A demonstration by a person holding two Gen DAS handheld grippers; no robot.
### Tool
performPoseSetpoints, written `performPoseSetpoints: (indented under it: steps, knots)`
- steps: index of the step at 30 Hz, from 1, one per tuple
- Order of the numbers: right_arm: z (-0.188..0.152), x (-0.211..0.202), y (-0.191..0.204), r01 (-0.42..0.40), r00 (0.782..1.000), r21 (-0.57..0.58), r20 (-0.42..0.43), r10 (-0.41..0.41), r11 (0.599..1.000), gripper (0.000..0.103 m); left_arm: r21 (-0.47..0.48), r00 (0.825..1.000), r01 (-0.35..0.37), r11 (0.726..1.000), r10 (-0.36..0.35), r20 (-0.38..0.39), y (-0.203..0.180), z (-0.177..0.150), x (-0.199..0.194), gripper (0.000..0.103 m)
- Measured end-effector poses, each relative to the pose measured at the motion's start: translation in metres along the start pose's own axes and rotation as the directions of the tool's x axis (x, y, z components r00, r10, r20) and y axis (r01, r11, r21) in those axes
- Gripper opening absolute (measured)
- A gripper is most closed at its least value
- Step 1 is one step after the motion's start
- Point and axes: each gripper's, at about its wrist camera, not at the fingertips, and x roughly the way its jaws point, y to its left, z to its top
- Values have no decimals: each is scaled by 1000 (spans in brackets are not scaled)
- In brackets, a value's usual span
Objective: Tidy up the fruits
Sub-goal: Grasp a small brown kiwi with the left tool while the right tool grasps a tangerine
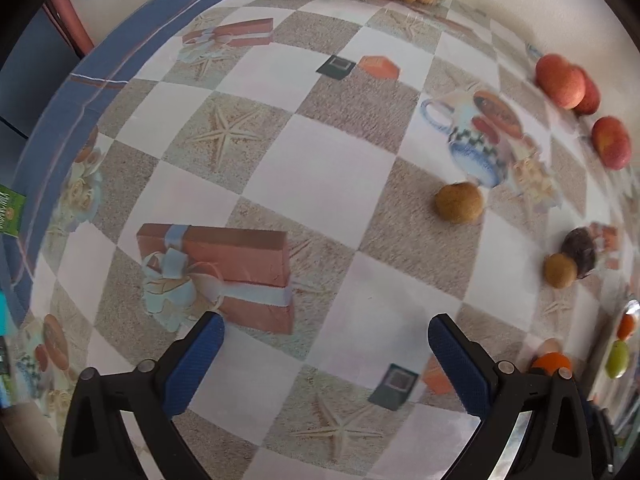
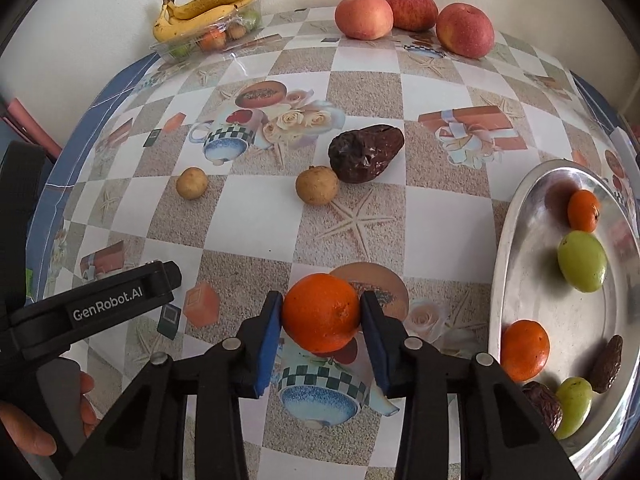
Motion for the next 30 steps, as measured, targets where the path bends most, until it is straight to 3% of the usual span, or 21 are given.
performPoseSetpoints:
  steps: [4,6,11,14,19,24,30]
  knots:
    - [2,-1,-1,12,1000,6,11,-12,1000,40,-39,990,136,990,-134,39,1,5,-10,96]
    - [4,-5,-3,11,999,20,36,-11,1000,40,-26,983,173,985,-171,66,-4,9,-15,83]
    - [11,-16,-13,-9,995,81,104,1,997,40,7,966,233,972,-232,117,-16,22,-19,63]
    - [16,-18,-17,-18,991,105,132,4,994,40,35,957,253,967,-255,139,-25,30,-19,51]
    - [23,-22,-24,-48,986,140,163,25,989,40,65,950,263,963,-270,156,-32,41,-13,48]
    - [27,-20,-27,-58,986,151,165,33,987,40,64,954,268,961,-275,124,-34,41,-4,30]
    - [27,-19,-32,-64,986,172,163,36,983,40,54,945,301,952,-306,113,-32,38,-10,28]
